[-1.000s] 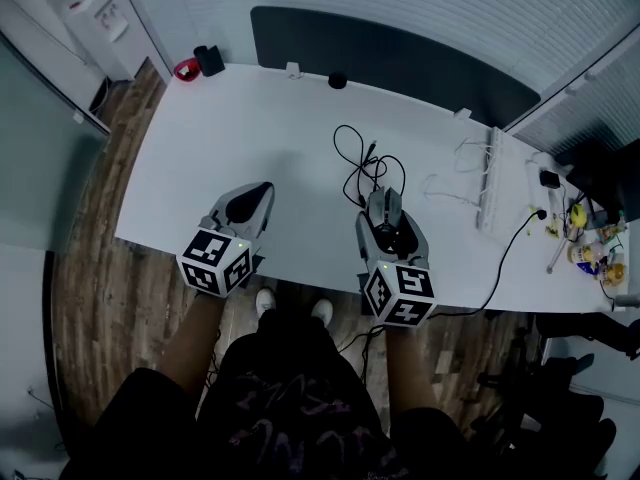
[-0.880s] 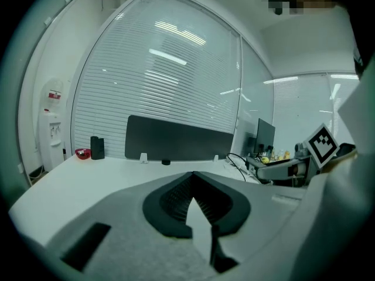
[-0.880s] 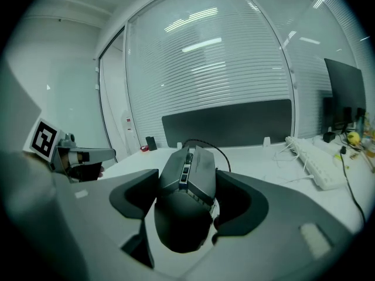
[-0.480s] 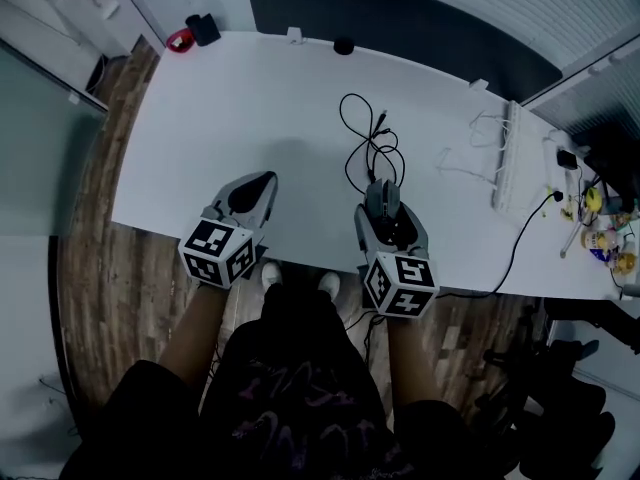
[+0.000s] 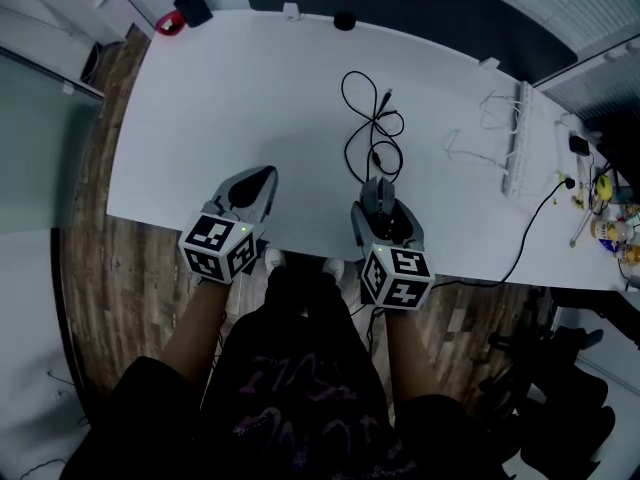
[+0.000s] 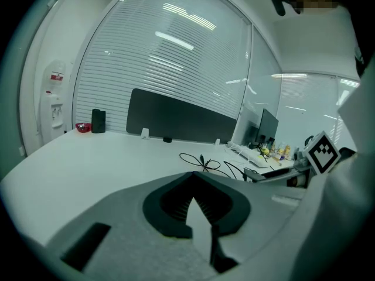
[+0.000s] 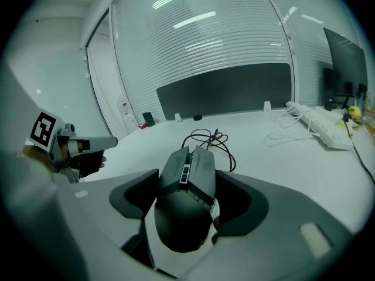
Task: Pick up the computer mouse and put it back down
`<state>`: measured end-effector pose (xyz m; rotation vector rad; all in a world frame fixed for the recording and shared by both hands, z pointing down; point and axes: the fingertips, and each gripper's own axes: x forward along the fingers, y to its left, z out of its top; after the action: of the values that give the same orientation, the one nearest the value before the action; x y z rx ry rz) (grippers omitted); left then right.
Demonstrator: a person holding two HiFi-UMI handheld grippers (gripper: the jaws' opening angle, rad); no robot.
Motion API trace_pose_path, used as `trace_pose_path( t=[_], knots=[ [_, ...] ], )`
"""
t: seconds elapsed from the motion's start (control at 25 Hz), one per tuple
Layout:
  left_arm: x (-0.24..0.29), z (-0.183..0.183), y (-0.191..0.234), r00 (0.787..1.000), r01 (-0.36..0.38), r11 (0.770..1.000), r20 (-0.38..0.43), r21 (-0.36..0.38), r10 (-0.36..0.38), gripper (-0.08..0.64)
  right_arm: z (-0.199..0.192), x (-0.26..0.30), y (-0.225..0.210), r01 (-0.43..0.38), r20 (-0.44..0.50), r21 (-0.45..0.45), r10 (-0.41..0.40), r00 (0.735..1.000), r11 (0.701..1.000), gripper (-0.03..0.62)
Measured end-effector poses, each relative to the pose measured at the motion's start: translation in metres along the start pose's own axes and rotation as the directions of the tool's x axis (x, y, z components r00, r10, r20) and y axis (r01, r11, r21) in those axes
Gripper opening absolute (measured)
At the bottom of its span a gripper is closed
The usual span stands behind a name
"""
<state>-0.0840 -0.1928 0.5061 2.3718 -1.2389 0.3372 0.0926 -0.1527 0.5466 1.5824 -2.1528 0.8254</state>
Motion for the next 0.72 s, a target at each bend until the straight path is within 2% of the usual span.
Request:
trace_pose_path(
  t=[0.72],
  knots=[
    [0.013,-0.049,0.015,0.995,-0.013,0.999,-0.095,-0.053,0.008,-0.002,-0.058,0.029,-0.005,0.008,-0.155,0.039,-0.002,0.988,0.999,0.313]
  ],
)
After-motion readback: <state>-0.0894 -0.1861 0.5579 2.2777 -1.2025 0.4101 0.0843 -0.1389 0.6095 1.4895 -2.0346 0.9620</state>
